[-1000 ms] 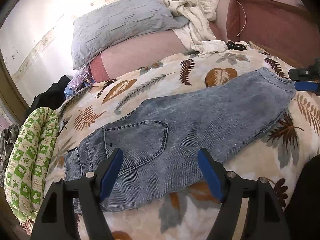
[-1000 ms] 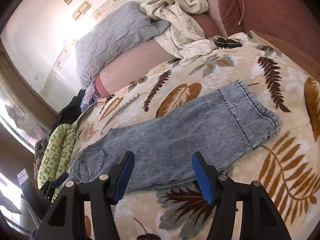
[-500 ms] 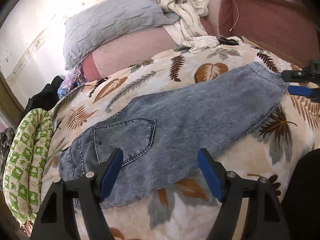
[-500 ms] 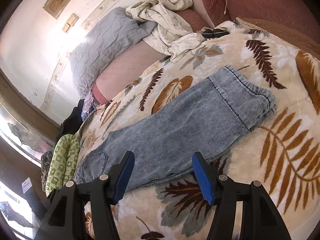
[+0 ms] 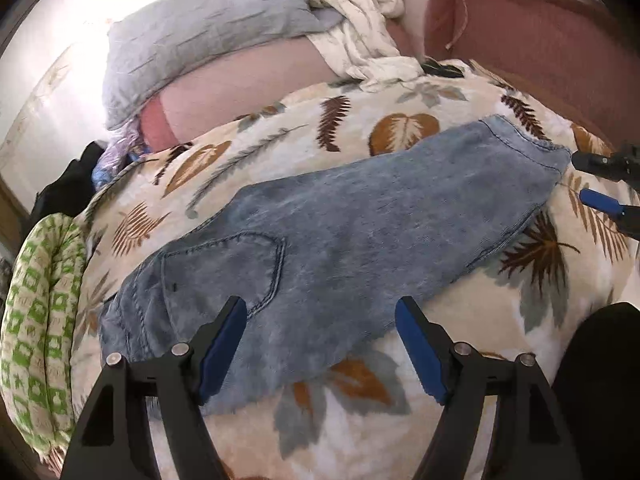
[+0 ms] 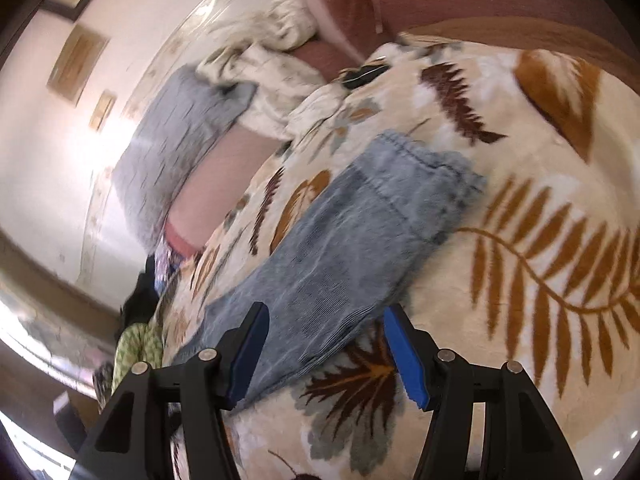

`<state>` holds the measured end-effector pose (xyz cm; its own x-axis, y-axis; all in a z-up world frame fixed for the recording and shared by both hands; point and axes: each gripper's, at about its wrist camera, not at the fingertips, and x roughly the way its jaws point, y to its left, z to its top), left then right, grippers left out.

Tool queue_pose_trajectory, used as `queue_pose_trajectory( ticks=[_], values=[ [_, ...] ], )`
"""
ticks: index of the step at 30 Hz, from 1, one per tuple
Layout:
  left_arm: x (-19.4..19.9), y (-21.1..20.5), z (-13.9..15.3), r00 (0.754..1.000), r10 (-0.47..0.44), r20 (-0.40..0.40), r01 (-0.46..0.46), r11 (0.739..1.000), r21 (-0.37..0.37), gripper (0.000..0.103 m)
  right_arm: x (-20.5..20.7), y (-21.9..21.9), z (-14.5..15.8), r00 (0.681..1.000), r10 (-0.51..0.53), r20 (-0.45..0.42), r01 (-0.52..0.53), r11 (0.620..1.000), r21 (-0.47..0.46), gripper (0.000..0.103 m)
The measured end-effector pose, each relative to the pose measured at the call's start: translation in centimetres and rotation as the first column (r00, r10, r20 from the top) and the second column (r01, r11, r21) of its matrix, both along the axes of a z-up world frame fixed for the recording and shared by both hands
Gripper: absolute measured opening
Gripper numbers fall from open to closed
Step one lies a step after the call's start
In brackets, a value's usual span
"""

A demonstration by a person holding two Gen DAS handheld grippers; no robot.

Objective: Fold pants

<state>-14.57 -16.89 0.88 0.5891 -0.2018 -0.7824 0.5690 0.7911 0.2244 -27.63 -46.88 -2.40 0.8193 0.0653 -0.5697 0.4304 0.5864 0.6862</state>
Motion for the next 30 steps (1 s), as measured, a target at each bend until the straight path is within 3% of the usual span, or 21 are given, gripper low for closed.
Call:
queue_pose_trajectory(
  ticks=[5, 11, 14, 18, 22, 30],
  values=[
    [3.5, -2.7, 1.6, 0.998, -0.037, -0.044, 0.036, 0.999, -0.028, 0.077, 0.0, -1.4, -0.9, 0.994, -0.105, -0.008, 0.105, 0.991, 0.082, 0.073],
    [6.7, -8.3, 1.6, 0.991, -0.113, -0.066, 0.114, 0.993, 0.008, 0.077, 0.2, -4.1, -2.9, 0.972, -0.235, -0.01, 0.233, 0.954, 0.189, 0.073],
    [7.4, -11.9, 0.9, 0.975, -0.196, -0.105, 0.2, 0.98, 0.026, 0.077, 0.0, -4.9, -3.6, 0.962, -0.273, -0.018, 0.272, 0.947, 0.172, 0.073],
    [9.1, -16.8, -0.4, 0.949, -0.254, -0.185, 0.262, 0.965, 0.022, 0.077, -0.1, -6.0, -4.8, 0.964, -0.265, -0.023, 0.263, 0.938, 0.225, 0.073],
    [10.9, -21.0, -1.5, 0.94, -0.262, -0.217, 0.273, 0.962, 0.024, 0.077, 0.3, -6.3, -4.8, 0.97, -0.242, -0.008, 0.238, 0.949, 0.208, 0.075],
    [12.2, -27.5, -3.0, 0.913, -0.34, -0.225, 0.361, 0.931, 0.06, 0.077, 0.7, -7.0, -5.2, 0.972, -0.231, 0.044, 0.213, 0.943, 0.257, 0.082]
  ],
)
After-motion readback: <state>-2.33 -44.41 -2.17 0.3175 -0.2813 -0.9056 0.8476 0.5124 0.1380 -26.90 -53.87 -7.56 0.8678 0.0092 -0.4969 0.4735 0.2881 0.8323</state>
